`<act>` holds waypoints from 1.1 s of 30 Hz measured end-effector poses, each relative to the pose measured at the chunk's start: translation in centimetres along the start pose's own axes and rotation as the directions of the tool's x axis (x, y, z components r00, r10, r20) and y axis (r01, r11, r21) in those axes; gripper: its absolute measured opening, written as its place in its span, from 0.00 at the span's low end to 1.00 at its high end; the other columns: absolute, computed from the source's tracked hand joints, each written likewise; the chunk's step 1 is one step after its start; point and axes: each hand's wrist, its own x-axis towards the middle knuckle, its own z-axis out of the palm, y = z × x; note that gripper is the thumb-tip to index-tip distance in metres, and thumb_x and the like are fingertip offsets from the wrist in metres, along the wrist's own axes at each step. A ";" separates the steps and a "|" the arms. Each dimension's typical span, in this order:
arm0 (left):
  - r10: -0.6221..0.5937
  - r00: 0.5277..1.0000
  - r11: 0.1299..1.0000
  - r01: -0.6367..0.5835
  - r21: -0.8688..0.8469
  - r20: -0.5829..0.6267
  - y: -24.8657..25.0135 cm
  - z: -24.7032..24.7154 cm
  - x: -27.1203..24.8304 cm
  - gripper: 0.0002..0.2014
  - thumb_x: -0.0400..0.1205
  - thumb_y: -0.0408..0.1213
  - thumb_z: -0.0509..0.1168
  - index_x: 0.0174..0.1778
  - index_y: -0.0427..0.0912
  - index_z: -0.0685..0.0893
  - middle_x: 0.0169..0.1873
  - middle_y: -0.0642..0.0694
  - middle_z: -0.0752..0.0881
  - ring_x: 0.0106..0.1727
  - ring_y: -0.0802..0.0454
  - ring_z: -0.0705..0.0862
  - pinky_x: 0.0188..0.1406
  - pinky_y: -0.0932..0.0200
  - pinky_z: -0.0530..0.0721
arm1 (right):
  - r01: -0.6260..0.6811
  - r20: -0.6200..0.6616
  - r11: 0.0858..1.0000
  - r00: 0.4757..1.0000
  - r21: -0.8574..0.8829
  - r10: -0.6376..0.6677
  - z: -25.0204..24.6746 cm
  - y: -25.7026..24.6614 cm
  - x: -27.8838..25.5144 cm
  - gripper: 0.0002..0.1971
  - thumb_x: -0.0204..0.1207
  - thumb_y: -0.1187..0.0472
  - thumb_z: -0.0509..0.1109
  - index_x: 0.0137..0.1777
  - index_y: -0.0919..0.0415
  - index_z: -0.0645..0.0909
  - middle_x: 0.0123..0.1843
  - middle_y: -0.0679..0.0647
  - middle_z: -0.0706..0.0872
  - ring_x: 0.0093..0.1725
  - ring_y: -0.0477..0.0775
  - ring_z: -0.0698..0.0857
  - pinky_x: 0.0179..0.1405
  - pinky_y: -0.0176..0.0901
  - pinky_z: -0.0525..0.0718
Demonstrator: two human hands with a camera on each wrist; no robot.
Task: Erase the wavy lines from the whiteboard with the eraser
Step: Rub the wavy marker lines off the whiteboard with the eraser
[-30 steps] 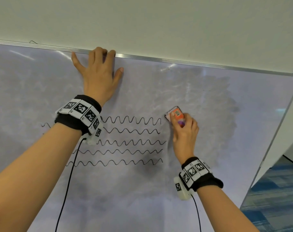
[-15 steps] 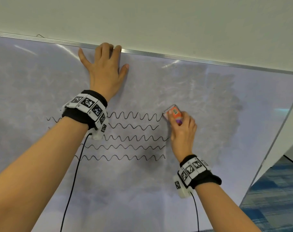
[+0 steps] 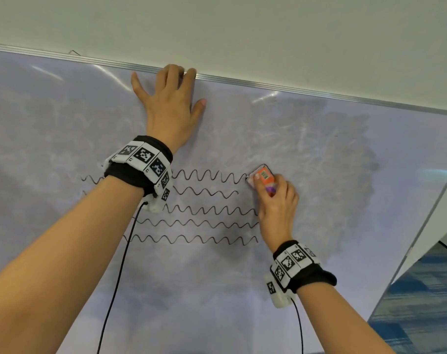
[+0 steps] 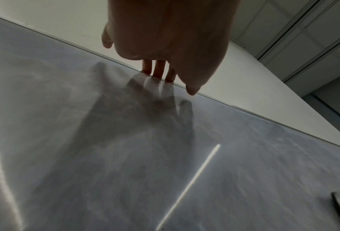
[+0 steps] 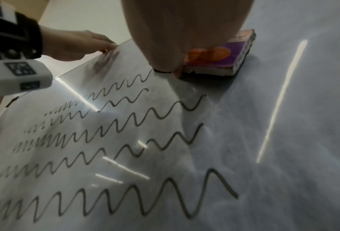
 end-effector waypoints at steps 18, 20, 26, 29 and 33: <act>0.006 1.000 1.000 -0.006 -0.008 0.021 -0.1 -0.2 0.1 0.25 0.81 0.51 0.58 0.73 0.45 0.72 0.65 0.43 0.74 0.70 0.45 0.70 0.71 0.22 0.46 | 0.009 -0.061 1.000 0.998 0.010 -0.009 0.3 -2.2 2.3 0.35 0.66 0.76 0.72 0.73 0.50 0.76 0.66 0.69 0.76 0.61 0.69 0.73 0.55 0.65 0.76; 0.007 1.000 1.000 -0.007 -0.001 0.026 -0.2 -0.3 0.1 0.25 0.81 0.51 0.57 0.73 0.46 0.71 0.65 0.44 0.74 0.70 0.45 0.69 0.71 0.22 0.46 | 0.085 -0.022 0.996 0.996 -0.010 -0.085 1.2 -2.0 0.2 0.41 0.59 0.76 0.76 0.73 0.50 0.75 0.66 0.68 0.74 0.61 0.68 0.72 0.54 0.65 0.76; 0.014 0.999 1.000 -0.014 0.004 0.037 -0.2 -0.3 0.1 0.25 0.81 0.51 0.57 0.73 0.46 0.71 0.66 0.44 0.73 0.71 0.45 0.69 0.71 0.22 0.47 | 0.245 0.122 0.967 0.964 -0.073 -0.235 1.4 -1.5 -2.9 0.43 0.52 0.76 0.77 0.70 0.49 0.78 0.65 0.65 0.73 0.59 0.67 0.74 0.55 0.64 0.74; 0.013 0.999 1.000 -0.013 0.001 0.033 -0.2 -0.2 0.1 0.25 0.81 0.51 0.57 0.74 0.46 0.71 0.66 0.44 0.73 0.71 0.45 0.69 0.71 0.22 0.46 | 0.139 0.043 0.989 0.990 -0.041 -0.137 0.5 -2.0 0.0 0.40 0.54 0.78 0.76 0.69 0.52 0.79 0.65 0.68 0.77 0.59 0.68 0.73 0.54 0.63 0.75; 0.007 1.000 1.000 -0.007 0.001 0.027 -0.3 -0.1 0.1 0.25 0.81 0.51 0.57 0.74 0.46 0.70 0.66 0.44 0.73 0.71 0.46 0.69 0.71 0.23 0.46 | 0.073 -0.053 0.997 0.996 -0.011 -0.074 0.5 -3.2 2.5 0.40 0.56 0.79 0.75 0.70 0.53 0.78 0.65 0.69 0.77 0.60 0.67 0.70 0.54 0.66 0.75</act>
